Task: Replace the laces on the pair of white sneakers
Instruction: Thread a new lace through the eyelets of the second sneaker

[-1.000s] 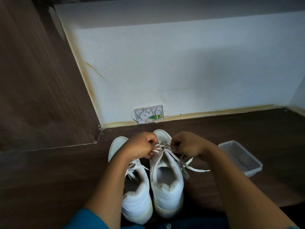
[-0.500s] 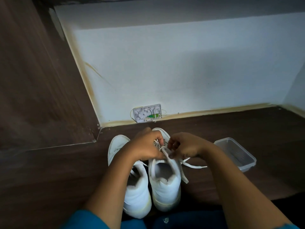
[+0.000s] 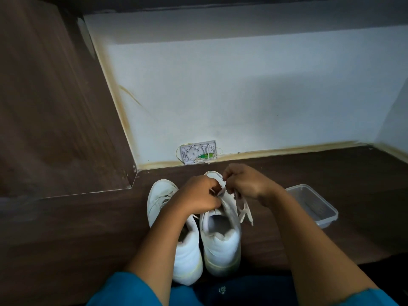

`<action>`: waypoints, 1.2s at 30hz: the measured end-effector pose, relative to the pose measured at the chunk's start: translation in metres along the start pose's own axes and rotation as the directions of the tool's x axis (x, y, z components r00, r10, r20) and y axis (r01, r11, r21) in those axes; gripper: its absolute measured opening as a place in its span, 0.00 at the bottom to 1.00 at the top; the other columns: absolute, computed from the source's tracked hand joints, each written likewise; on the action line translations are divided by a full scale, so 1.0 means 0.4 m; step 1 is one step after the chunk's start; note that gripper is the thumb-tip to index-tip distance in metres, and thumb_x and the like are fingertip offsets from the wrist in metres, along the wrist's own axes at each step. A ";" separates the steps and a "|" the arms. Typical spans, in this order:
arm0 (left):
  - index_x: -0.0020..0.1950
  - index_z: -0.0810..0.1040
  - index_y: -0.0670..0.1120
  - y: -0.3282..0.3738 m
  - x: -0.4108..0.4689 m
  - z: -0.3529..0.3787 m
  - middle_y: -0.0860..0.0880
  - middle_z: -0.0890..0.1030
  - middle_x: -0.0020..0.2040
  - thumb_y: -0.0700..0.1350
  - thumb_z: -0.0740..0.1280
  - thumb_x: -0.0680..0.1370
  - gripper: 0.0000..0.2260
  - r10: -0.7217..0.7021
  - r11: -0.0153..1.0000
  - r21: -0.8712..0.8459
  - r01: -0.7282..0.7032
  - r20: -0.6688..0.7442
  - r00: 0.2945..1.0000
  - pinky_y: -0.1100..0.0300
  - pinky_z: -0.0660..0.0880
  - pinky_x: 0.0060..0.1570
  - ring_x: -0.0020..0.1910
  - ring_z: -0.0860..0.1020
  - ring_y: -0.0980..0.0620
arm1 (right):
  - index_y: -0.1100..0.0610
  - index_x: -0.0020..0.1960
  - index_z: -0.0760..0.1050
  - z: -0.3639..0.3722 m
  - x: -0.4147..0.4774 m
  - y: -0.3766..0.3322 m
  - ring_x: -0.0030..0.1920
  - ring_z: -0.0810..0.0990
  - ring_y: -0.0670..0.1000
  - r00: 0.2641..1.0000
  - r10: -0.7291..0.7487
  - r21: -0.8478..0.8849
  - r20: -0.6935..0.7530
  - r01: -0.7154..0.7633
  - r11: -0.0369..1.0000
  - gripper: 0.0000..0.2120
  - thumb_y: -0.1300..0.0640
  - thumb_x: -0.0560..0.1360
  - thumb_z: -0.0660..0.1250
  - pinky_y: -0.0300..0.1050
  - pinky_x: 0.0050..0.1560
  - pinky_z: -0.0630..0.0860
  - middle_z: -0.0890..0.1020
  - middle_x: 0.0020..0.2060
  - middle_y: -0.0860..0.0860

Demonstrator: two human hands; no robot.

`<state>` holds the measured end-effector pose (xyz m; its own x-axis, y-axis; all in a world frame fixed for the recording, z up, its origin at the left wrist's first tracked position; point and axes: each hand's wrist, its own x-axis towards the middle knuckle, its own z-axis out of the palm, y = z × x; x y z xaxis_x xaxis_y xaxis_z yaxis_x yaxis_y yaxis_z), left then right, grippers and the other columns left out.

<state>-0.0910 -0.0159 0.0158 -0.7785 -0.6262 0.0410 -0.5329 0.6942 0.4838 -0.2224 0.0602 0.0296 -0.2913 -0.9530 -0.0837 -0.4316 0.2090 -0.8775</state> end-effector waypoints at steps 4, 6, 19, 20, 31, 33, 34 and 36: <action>0.42 0.81 0.48 -0.018 0.006 0.004 0.49 0.82 0.42 0.44 0.69 0.73 0.02 0.023 0.989 -0.148 -0.030 -0.053 0.998 0.57 0.76 0.46 0.43 0.80 0.53 | 0.59 0.41 0.75 -0.015 -0.014 -0.034 0.24 0.69 0.47 0.996 -0.083 0.434 -0.026 0.086 0.897 0.10 0.71 0.75 0.60 0.36 0.26 0.68 0.73 0.23 0.51; 0.38 0.81 0.44 -0.022 0.012 0.012 0.47 0.80 0.35 0.44 0.69 0.74 0.06 0.046 0.983 -0.169 -0.065 -0.117 0.992 0.56 0.73 0.41 0.36 0.76 0.52 | 0.61 0.42 0.76 -0.028 -0.021 -0.055 0.24 0.70 0.47 0.982 -0.176 0.589 -0.069 0.183 0.788 0.11 0.70 0.77 0.58 0.37 0.26 0.68 0.74 0.23 0.51; 0.39 0.80 0.48 0.003 0.001 -0.027 0.58 0.81 0.31 0.33 0.64 0.77 0.12 -0.006 0.685 -0.719 -0.117 -0.166 0.986 0.70 0.73 0.36 0.32 0.77 0.64 | 0.61 0.46 0.77 0.000 -0.028 -0.089 0.24 0.72 0.46 0.962 -0.260 0.660 -0.082 0.248 0.709 0.12 0.71 0.77 0.56 0.36 0.25 0.69 0.80 0.30 0.52; 0.39 0.79 0.47 0.002 -0.001 -0.028 0.57 0.81 0.30 0.34 0.64 0.77 0.11 -0.019 0.672 -0.733 -0.107 -0.162 0.987 0.69 0.70 0.31 0.29 0.75 0.63 | 0.61 0.47 0.77 -0.004 -0.029 -0.091 0.24 0.72 0.46 0.961 -0.263 0.668 -0.090 0.254 0.700 0.12 0.71 0.77 0.56 0.36 0.25 0.68 0.80 0.30 0.52; 0.31 0.80 0.44 0.047 -0.023 -0.092 0.49 0.80 0.31 0.35 0.63 0.72 0.12 0.004 0.271 -0.917 -0.293 -0.304 0.953 0.66 0.71 0.30 0.28 0.74 0.56 | 0.61 0.55 0.74 -0.030 -0.026 -0.111 0.24 0.74 0.51 0.967 -0.173 0.737 -0.186 0.254 0.627 0.12 0.61 0.82 0.53 0.38 0.26 0.72 0.77 0.25 0.55; 0.30 0.82 0.45 0.064 -0.030 -0.116 0.48 0.81 0.30 0.33 0.63 0.72 0.15 -0.007 0.210 -0.920 -0.330 -0.339 0.941 0.66 0.72 0.31 0.29 0.75 0.55 | 0.59 0.55 0.75 -0.039 -0.006 -0.077 0.25 0.74 0.51 0.981 -0.053 0.522 -0.187 0.145 0.840 0.12 0.66 0.79 0.54 0.41 0.27 0.73 0.79 0.28 0.55; 0.29 0.82 0.45 0.070 -0.032 -0.123 0.47 0.81 0.30 0.30 0.60 0.74 0.19 -0.025 0.192 -0.921 -0.340 -0.351 0.936 0.67 0.72 0.30 0.29 0.75 0.54 | 0.58 0.52 0.76 -0.042 -0.002 -0.057 0.24 0.74 0.49 0.989 -0.021 0.326 -0.147 0.069 0.943 0.13 0.69 0.77 0.55 0.40 0.27 0.73 0.79 0.31 0.56; 0.29 0.81 0.45 0.076 -0.034 -0.130 0.46 0.80 0.30 0.27 0.57 0.76 0.23 -0.051 0.172 -0.923 -0.345 -0.358 0.932 0.69 0.70 0.27 0.29 0.73 0.53 | 0.56 0.48 0.78 -0.035 -0.003 -0.026 0.24 0.73 0.46 0.998 -0.025 -0.033 0.052 0.027 0.999 0.13 0.71 0.75 0.59 0.38 0.27 0.72 0.79 0.33 0.54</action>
<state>-0.0794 -0.0049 0.0755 -0.5797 -0.7465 0.3266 0.4827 0.0082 0.8757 -0.2296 0.0623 0.0455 -0.2354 -0.9681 -0.0864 -0.4671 0.1906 -0.8634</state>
